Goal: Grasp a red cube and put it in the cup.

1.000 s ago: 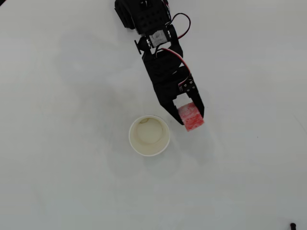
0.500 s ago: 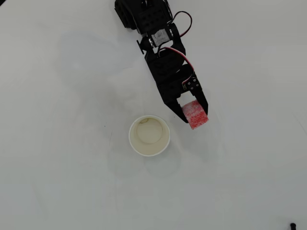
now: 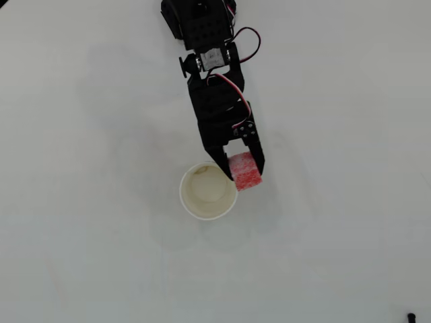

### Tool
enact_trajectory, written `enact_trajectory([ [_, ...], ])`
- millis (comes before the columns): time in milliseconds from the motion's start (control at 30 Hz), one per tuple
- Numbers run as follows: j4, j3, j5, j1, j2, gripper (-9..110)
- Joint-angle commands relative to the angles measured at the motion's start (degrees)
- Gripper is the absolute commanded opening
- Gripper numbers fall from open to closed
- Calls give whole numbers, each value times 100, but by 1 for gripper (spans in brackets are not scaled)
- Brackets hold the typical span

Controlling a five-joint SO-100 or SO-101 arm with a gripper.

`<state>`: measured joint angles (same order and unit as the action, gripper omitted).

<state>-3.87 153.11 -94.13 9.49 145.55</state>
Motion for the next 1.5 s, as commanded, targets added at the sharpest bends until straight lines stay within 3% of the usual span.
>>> enact_trajectory([
  [0, 70, -703, 53, -246, 88, 9],
  [800, 9, -527, 44, -1002, 483, 9],
  [1467, -703, -1978, 53, -1090, -1116, 9],
])
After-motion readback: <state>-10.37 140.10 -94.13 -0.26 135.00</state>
